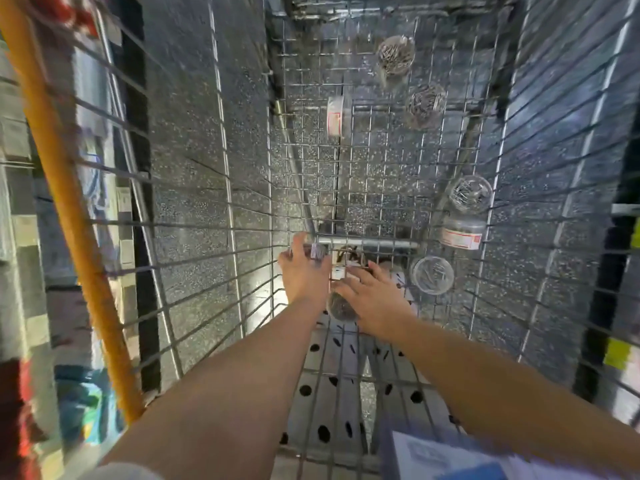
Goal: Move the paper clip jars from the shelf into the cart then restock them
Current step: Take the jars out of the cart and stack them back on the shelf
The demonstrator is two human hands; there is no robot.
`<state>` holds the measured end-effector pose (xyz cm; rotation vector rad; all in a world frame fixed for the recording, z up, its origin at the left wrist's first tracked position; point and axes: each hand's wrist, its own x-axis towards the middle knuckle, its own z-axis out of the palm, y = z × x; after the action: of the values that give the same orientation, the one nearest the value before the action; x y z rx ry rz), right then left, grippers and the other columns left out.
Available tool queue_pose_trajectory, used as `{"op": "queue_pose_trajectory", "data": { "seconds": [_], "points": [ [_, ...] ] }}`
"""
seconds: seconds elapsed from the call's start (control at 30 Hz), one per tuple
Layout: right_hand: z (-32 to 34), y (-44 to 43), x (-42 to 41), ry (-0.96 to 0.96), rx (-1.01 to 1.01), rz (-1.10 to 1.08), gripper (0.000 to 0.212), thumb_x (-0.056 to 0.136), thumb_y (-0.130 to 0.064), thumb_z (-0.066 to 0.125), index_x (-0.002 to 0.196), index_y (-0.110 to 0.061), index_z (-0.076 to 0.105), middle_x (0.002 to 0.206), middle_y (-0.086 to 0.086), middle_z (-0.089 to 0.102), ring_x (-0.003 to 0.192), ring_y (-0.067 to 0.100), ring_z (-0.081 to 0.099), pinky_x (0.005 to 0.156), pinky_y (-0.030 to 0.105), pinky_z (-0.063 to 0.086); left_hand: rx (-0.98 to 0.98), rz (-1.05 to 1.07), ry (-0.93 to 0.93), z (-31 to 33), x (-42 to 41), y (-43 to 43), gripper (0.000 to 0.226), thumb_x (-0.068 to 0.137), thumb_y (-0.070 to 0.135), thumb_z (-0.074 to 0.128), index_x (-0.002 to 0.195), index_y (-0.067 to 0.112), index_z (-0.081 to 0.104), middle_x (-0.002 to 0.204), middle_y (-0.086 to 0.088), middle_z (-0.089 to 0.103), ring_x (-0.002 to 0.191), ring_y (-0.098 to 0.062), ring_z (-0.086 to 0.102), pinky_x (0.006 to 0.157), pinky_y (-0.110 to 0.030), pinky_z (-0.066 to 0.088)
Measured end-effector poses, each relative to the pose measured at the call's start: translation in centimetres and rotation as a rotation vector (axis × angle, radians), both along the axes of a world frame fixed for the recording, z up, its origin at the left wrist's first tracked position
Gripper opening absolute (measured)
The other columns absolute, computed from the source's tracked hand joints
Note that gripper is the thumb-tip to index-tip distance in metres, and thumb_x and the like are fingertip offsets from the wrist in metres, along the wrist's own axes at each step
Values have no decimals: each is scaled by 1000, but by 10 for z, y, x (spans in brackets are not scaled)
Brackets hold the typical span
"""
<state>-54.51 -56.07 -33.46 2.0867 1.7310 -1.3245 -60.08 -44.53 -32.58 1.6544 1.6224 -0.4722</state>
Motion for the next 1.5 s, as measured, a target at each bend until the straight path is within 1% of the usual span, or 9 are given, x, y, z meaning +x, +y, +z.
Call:
{"op": "queue_pose_trajectory", "data": {
  "seconds": [0.13, 0.37, 0.47, 0.67, 0.9, 1.0, 1.23, 1.37, 1.5],
  "points": [
    [15, -2, 7, -2, 7, -149, 67, 82, -20, 62, 140, -20, 29, 143, 3, 40, 137, 22, 27, 116, 38, 9, 48, -1, -29, 18, 8, 2, 65, 79, 24, 70, 130, 23, 29, 116, -11, 48, 90, -25, 56, 75, -37, 54],
    [101, 18, 54, -73, 75, -389, 68, 84, -30, 65, 139, -17, 26, 132, 5, 42, 115, 25, 49, 89, 33, 43, 25, -3, -211, 90, 57, 16, 59, 74, 31, 76, 121, 26, 40, 109, -4, 58, 87, -18, 59, 61, -25, 46],
    [149, 26, 72, -70, 153, -535, 68, 78, -26, 70, 133, -19, 30, 126, 4, 39, 104, 24, 54, 71, 26, 40, 80, -54, -342, 137, 73, 22, 57, 75, 30, 75, 121, 25, 40, 105, -1, 59, 87, -17, 59, 69, -27, 48],
    [257, 27, 93, -38, 386, -623, 69, 76, -24, 71, 133, -18, 32, 132, 3, 34, 109, 25, 53, 81, 31, 44, 214, 32, -611, 250, 82, 20, 64, 78, 32, 72, 127, 16, 34, 104, -2, 57, 87, -18, 53, 74, -26, 40],
    [379, -1, 82, 61, 753, -539, 46, 74, -29, 72, 106, -35, 39, 100, -22, 40, 84, -10, 46, 66, 8, 34, 439, 2, -787, 376, 45, -3, 44, 82, 39, 65, 110, 18, 39, 83, 5, 52, 79, -18, 56, 61, -26, 37],
    [425, -11, 65, 75, 886, -480, 40, 68, -37, 73, 95, -36, 43, 92, -18, 48, 82, -5, 50, 61, 13, 35, 535, 4, -841, 425, 12, -18, 41, 82, 39, 65, 105, 23, 36, 79, 8, 50, 76, -16, 53, 63, -28, 37],
    [528, -3, -28, 213, 1110, -302, 49, 73, -40, 76, 107, -39, 42, 96, -26, 53, 89, -4, 56, 67, 4, 40, 799, 77, -841, 527, -107, -18, 38, 82, 48, 62, 109, 30, 43, 92, 10, 52, 86, -14, 50, 71, -30, 36],
    [573, 24, -100, 293, 1200, -228, 53, 71, -43, 76, 107, -41, 37, 96, -32, 50, 91, -6, 53, 71, 4, 40, 992, 74, -778, 575, -201, -11, 27, 86, 43, 56, 105, 27, 44, 82, 14, 51, 72, -4, 48, 63, -22, 38],
    [607, 58, -186, 337, 1229, -132, 52, 71, -45, 76, 105, -40, 37, 91, -33, 45, 81, -13, 47, 70, 1, 38, 1126, 73, -682, 614, -303, 3, 30, 83, 48, 56, 106, 29, 48, 88, 8, 59, 83, -15, 55, 67, -28, 39]
  ]
}}
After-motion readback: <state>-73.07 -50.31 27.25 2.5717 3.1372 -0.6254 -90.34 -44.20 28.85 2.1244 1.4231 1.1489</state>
